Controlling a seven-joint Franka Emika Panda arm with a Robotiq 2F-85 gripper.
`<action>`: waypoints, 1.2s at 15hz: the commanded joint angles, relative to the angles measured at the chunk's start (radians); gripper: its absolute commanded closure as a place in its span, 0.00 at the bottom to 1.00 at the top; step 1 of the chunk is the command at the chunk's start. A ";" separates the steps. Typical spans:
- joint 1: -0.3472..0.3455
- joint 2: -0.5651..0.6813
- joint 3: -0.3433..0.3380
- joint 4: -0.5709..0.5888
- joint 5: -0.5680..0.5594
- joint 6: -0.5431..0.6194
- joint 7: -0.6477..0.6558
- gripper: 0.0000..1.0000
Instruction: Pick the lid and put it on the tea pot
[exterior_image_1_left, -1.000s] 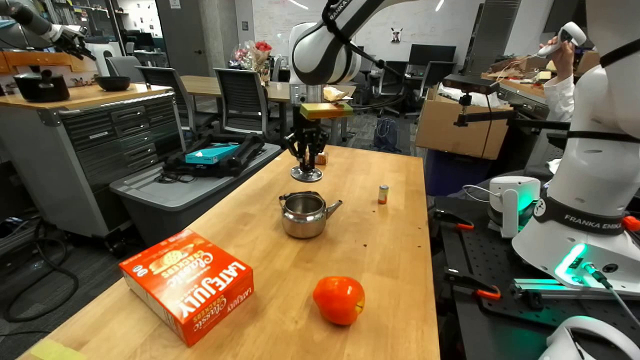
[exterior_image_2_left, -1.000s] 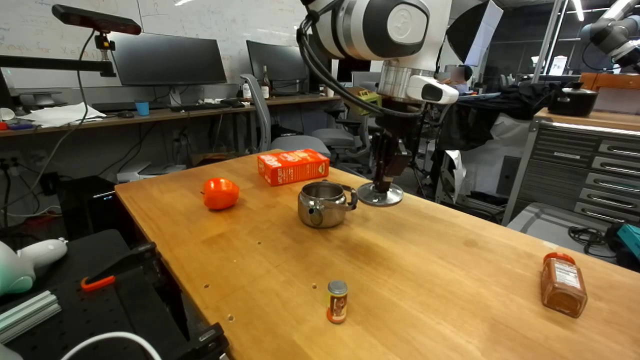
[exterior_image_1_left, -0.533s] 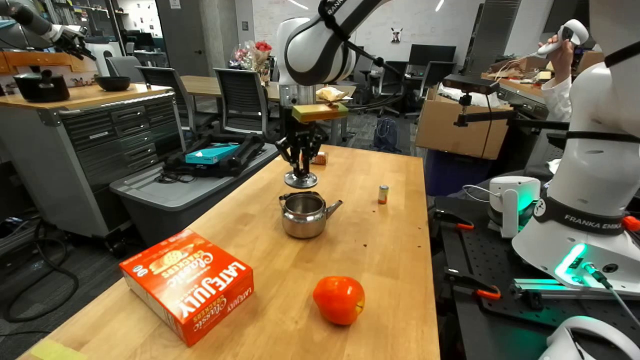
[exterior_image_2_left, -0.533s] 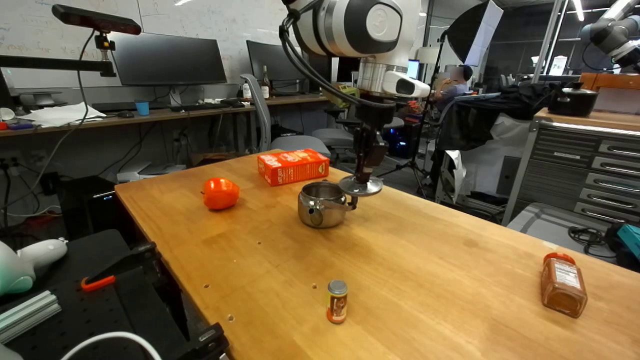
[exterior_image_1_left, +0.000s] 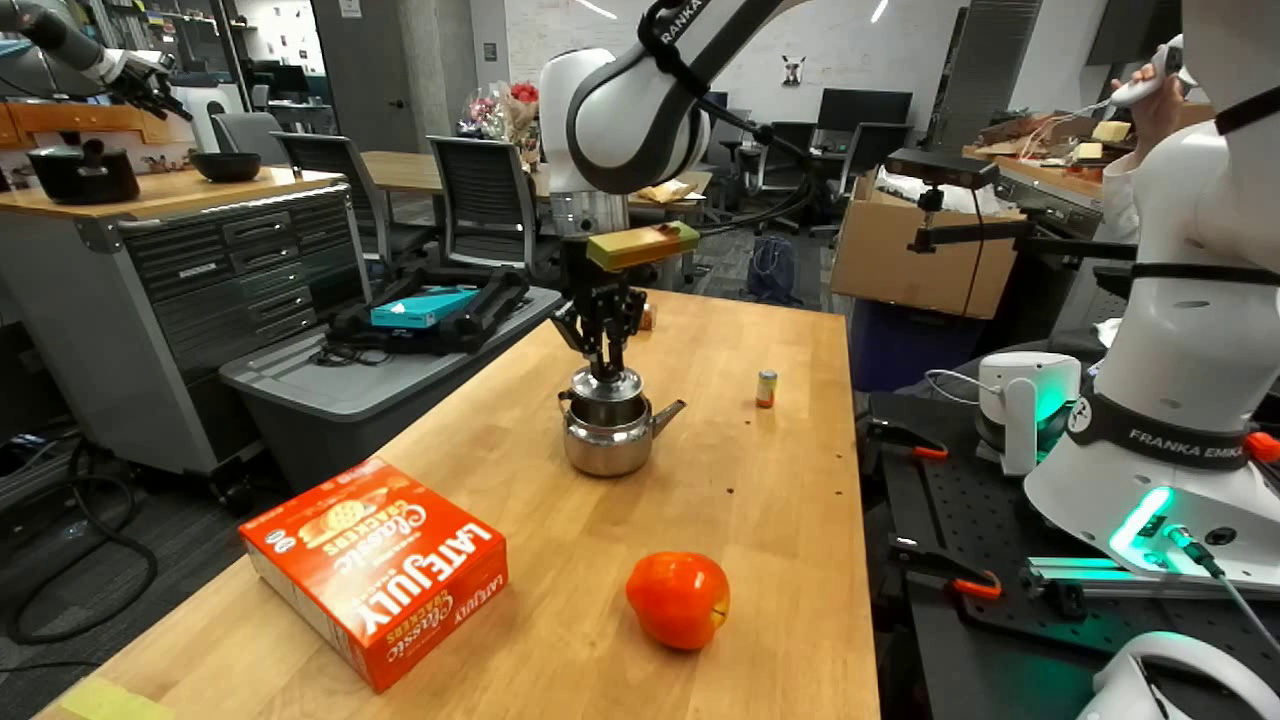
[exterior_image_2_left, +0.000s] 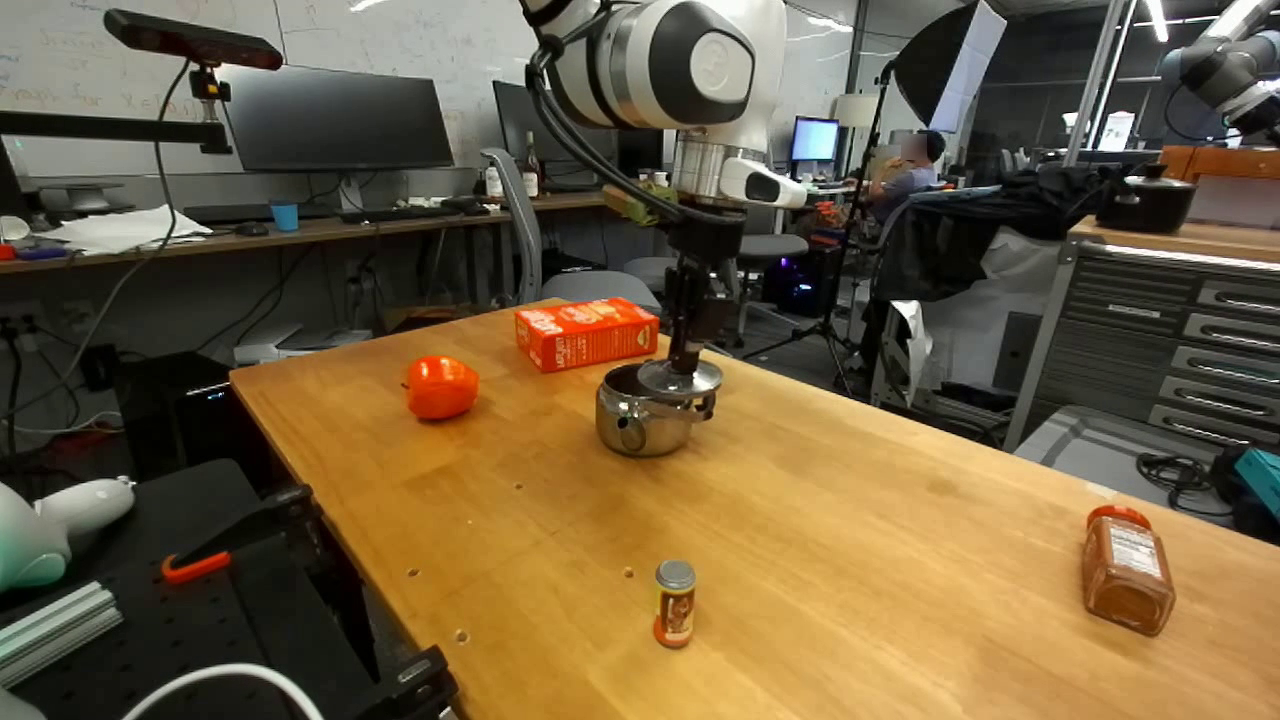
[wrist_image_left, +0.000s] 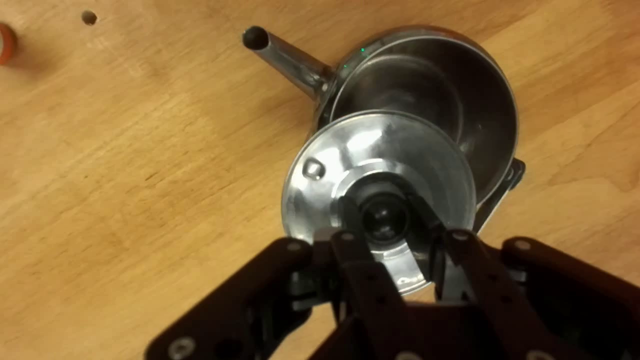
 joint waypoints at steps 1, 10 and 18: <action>0.006 -0.066 0.000 -0.086 -0.043 0.012 0.007 0.93; 0.025 -0.190 0.028 -0.254 -0.101 0.085 0.013 0.93; 0.001 -0.241 0.066 -0.293 -0.047 0.111 -0.058 0.93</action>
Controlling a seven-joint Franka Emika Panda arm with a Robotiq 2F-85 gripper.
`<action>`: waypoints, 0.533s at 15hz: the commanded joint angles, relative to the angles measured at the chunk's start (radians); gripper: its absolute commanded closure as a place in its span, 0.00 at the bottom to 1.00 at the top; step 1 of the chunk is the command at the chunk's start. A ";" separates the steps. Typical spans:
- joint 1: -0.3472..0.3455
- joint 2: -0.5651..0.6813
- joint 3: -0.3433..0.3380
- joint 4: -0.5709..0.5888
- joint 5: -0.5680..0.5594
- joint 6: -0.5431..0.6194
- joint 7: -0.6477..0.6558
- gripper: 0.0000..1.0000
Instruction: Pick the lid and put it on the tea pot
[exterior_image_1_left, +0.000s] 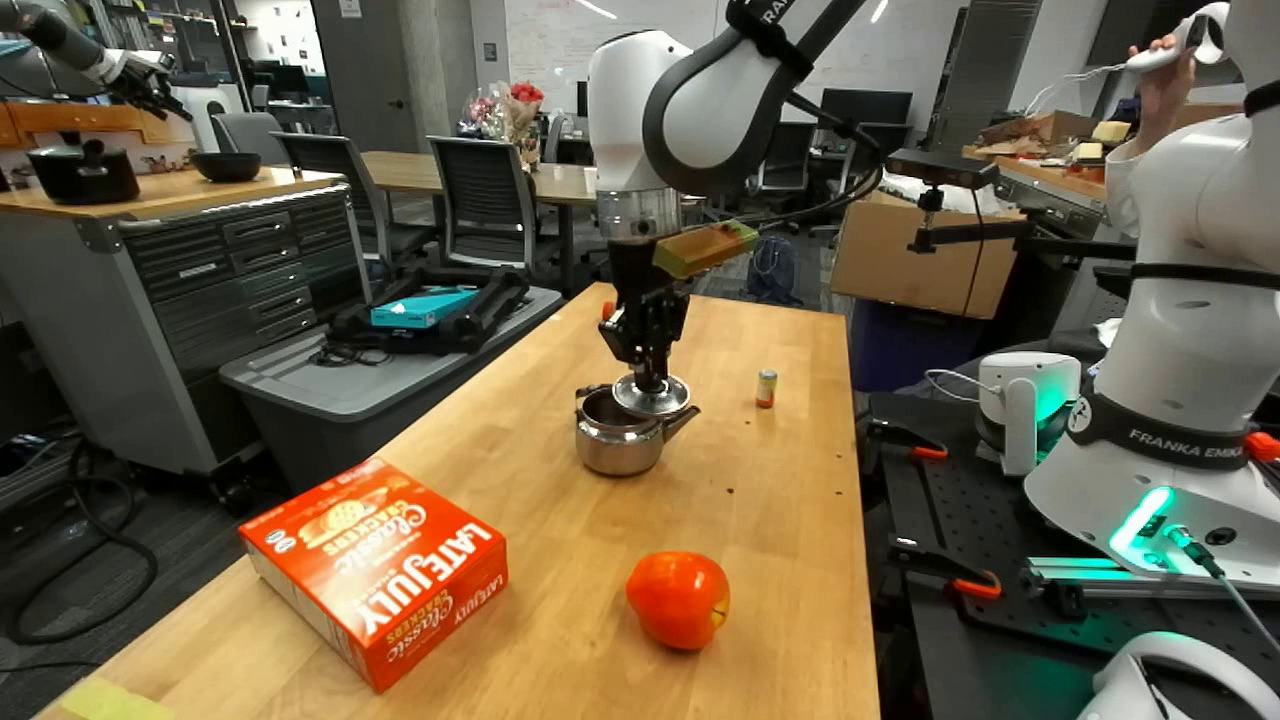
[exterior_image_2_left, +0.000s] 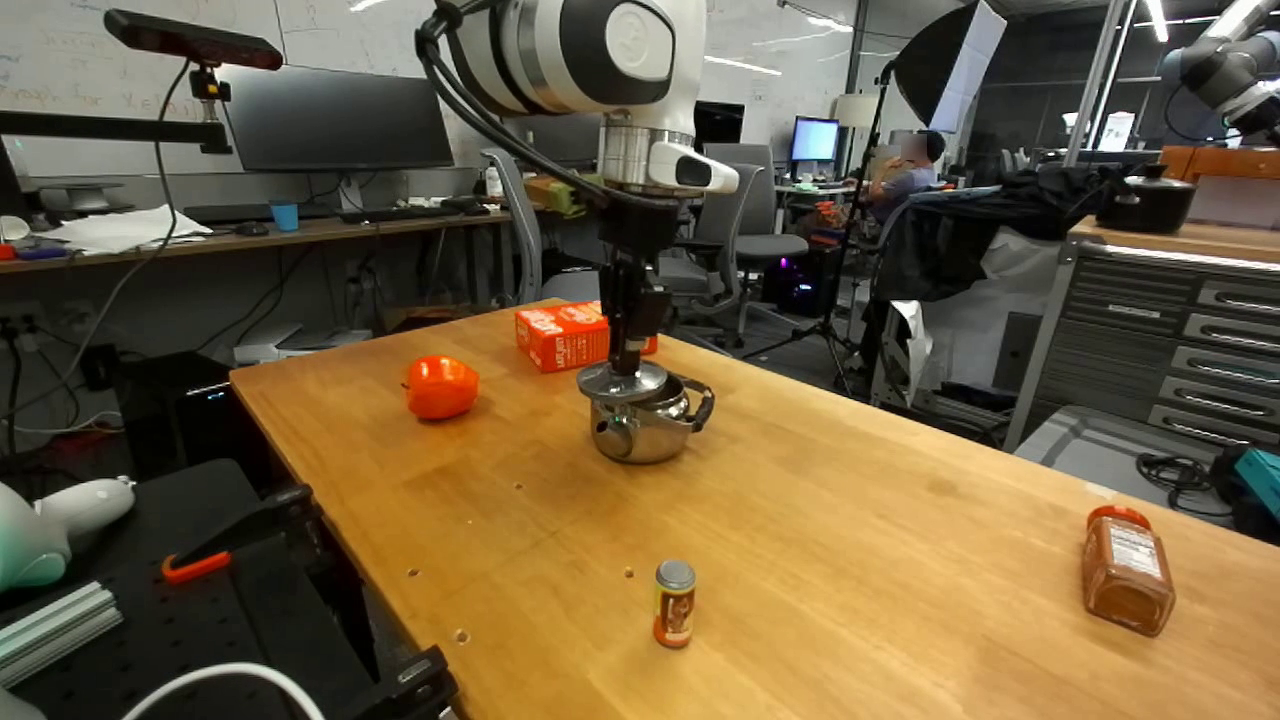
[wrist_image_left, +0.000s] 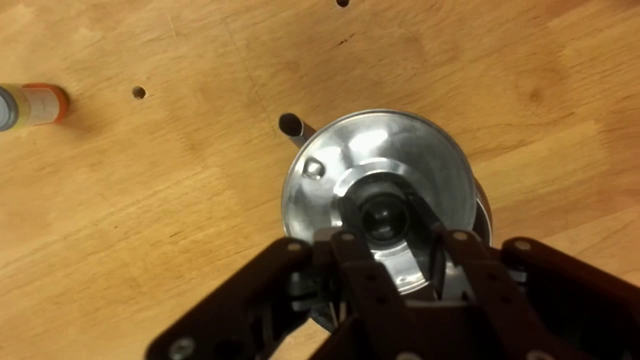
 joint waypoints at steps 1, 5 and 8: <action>-0.025 -0.055 0.025 -0.024 0.040 0.012 -0.053 0.93; -0.027 -0.051 0.032 0.010 0.069 -0.011 -0.067 0.93; -0.027 -0.026 0.038 0.050 0.096 -0.029 -0.075 0.93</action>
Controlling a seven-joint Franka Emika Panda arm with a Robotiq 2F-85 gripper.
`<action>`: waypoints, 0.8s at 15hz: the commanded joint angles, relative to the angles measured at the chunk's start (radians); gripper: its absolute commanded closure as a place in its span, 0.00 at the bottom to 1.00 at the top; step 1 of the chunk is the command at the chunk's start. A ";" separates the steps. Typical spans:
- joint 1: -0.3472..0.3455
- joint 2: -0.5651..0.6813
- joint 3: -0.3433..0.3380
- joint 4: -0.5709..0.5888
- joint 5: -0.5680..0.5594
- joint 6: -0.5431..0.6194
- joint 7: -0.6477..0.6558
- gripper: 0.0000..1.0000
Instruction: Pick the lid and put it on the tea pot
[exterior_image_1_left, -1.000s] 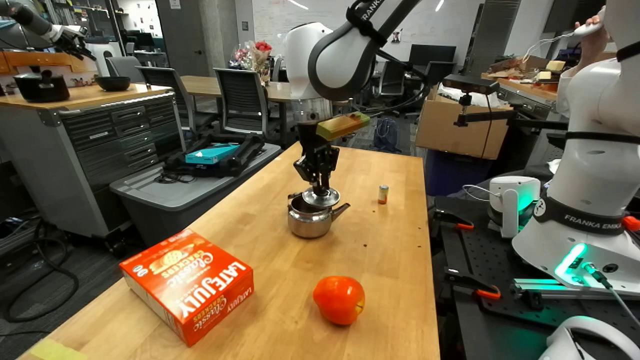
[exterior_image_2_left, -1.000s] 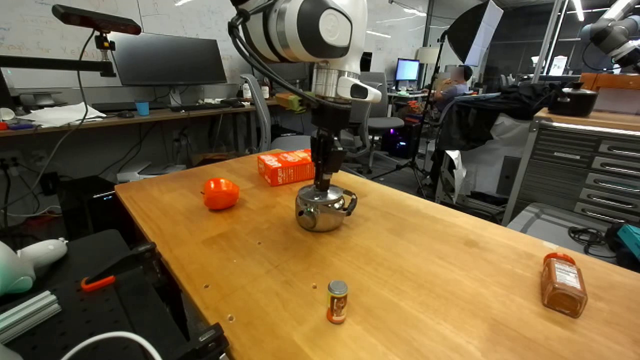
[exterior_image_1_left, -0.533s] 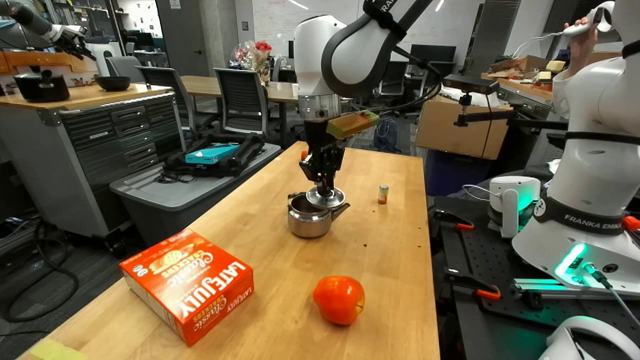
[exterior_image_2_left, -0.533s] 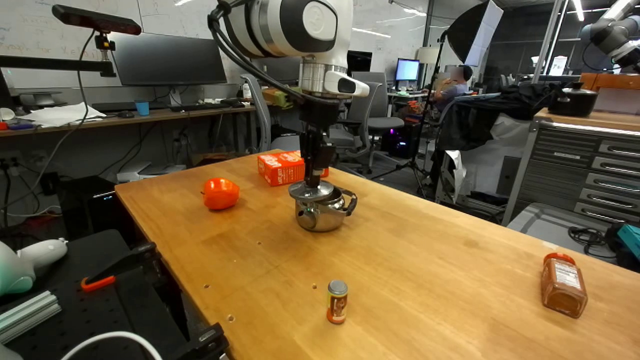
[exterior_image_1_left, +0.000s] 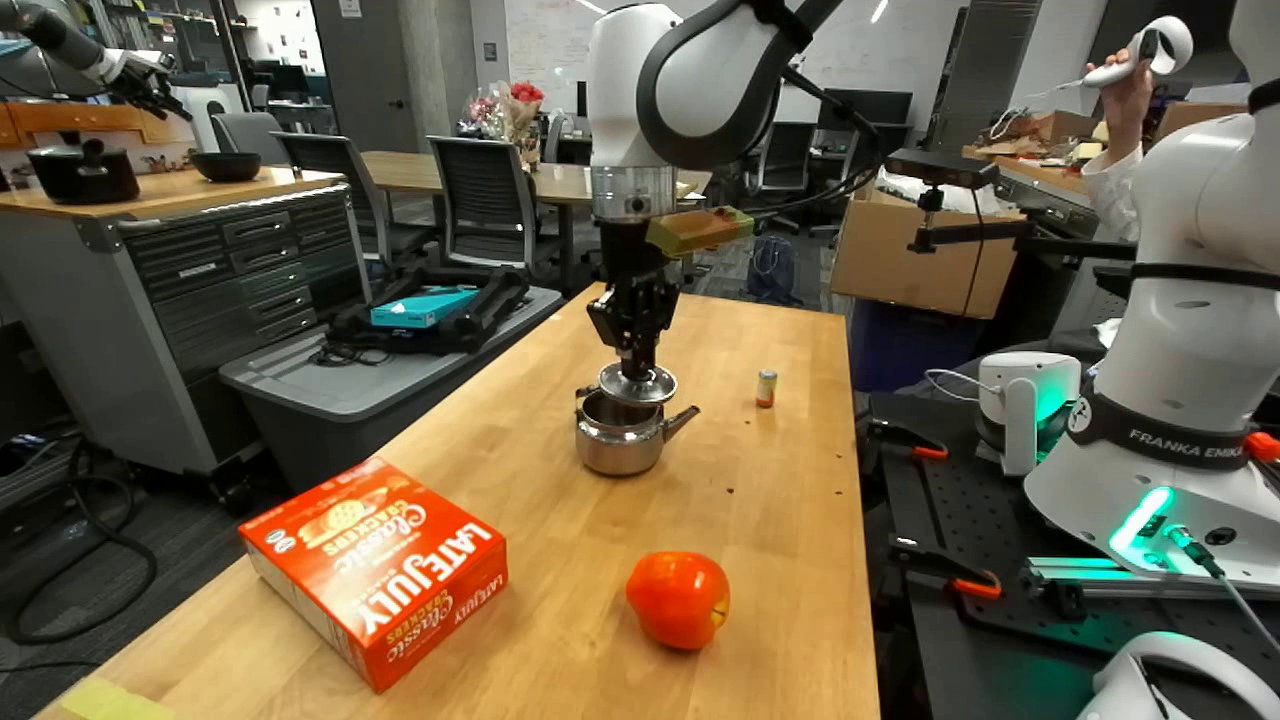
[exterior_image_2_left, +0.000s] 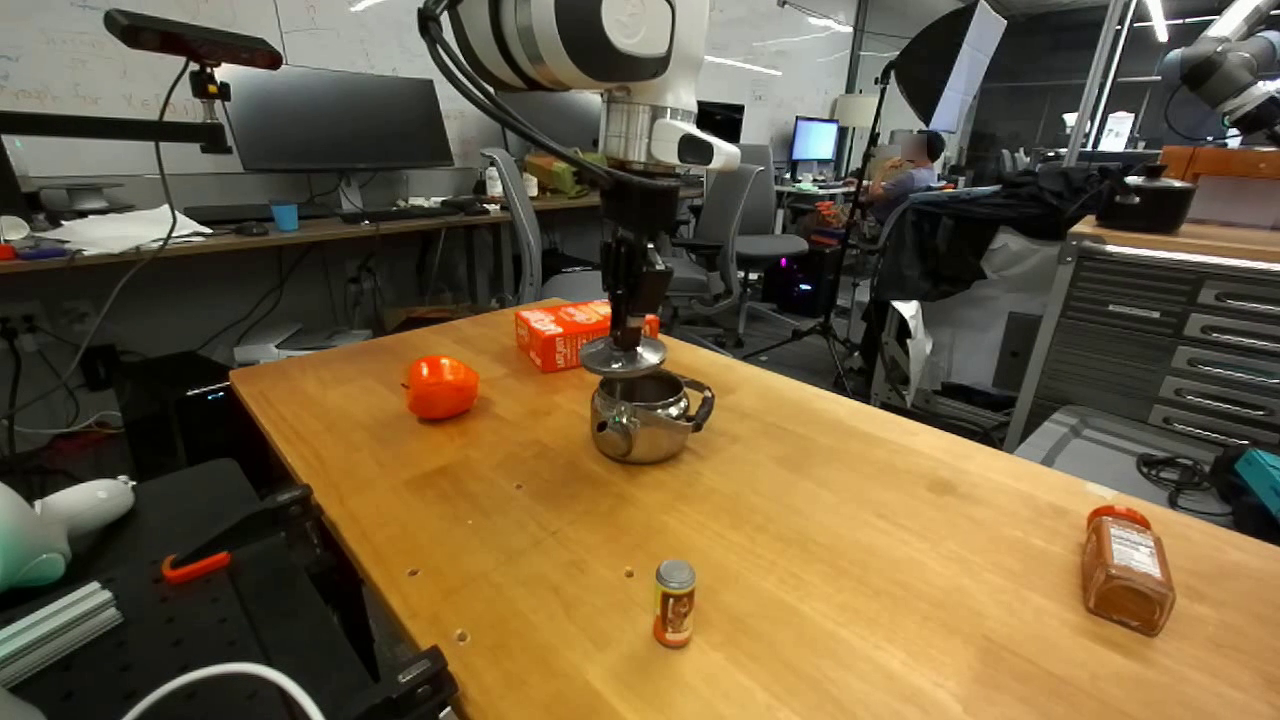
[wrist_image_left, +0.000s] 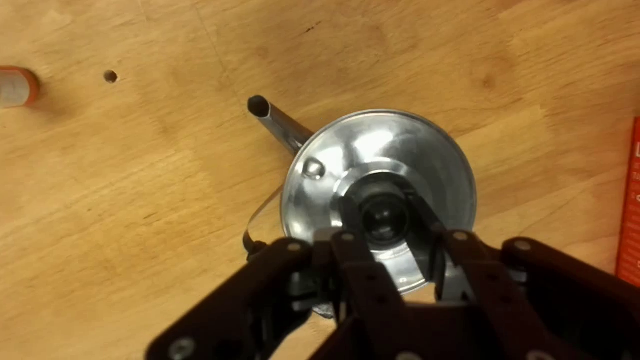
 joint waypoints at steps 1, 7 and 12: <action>-0.021 0.014 0.028 0.054 0.041 -0.037 -0.028 0.93; -0.022 0.092 0.027 0.150 0.043 -0.068 -0.015 0.93; -0.031 0.185 0.019 0.248 0.037 -0.143 -0.012 0.93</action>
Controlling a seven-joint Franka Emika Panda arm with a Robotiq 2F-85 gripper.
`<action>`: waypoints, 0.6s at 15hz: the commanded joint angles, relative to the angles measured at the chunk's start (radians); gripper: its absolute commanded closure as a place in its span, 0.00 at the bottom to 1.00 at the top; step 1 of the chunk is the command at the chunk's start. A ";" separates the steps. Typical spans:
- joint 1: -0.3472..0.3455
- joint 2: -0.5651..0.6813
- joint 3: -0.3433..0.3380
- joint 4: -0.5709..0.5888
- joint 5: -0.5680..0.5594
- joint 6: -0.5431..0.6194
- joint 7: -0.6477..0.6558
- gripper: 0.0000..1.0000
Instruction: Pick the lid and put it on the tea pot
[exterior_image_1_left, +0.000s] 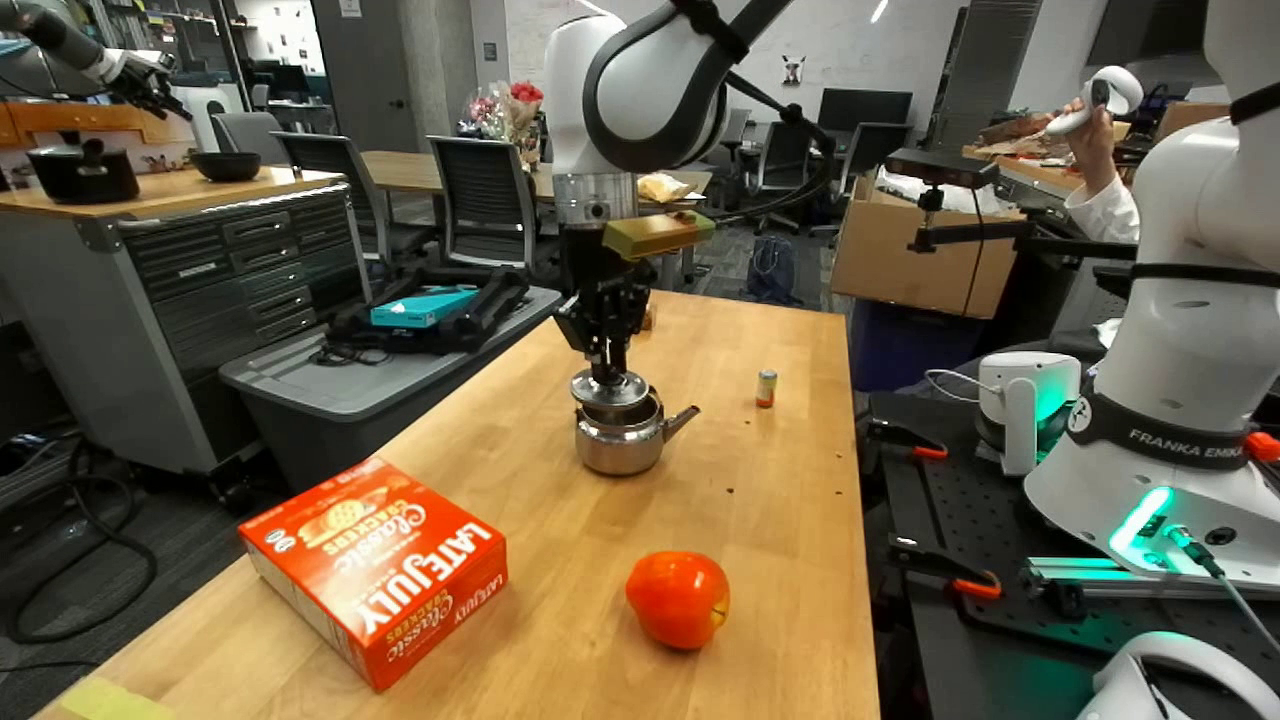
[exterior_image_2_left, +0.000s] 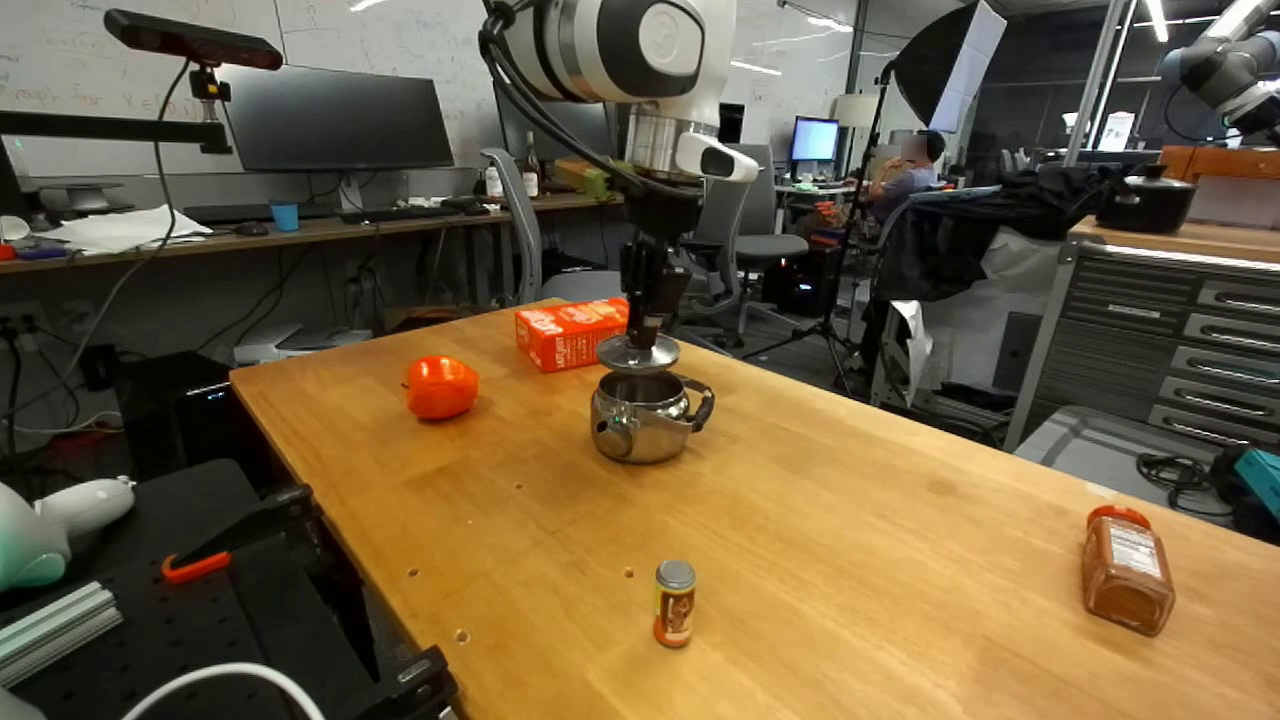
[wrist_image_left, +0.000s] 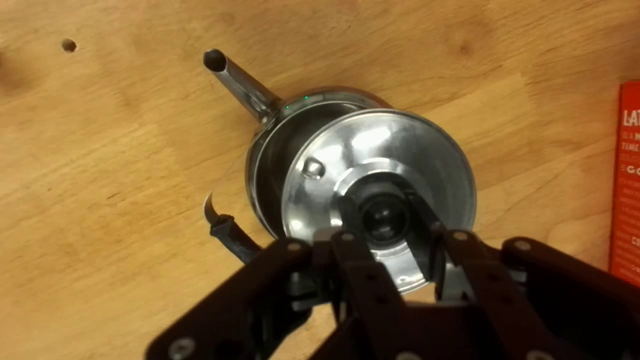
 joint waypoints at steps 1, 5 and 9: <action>-0.015 0.079 0.003 0.102 0.007 -0.080 -0.004 0.93; -0.009 0.105 -0.003 0.106 -0.010 -0.093 -0.002 0.93; -0.011 0.094 -0.005 0.080 -0.017 -0.076 -0.014 0.93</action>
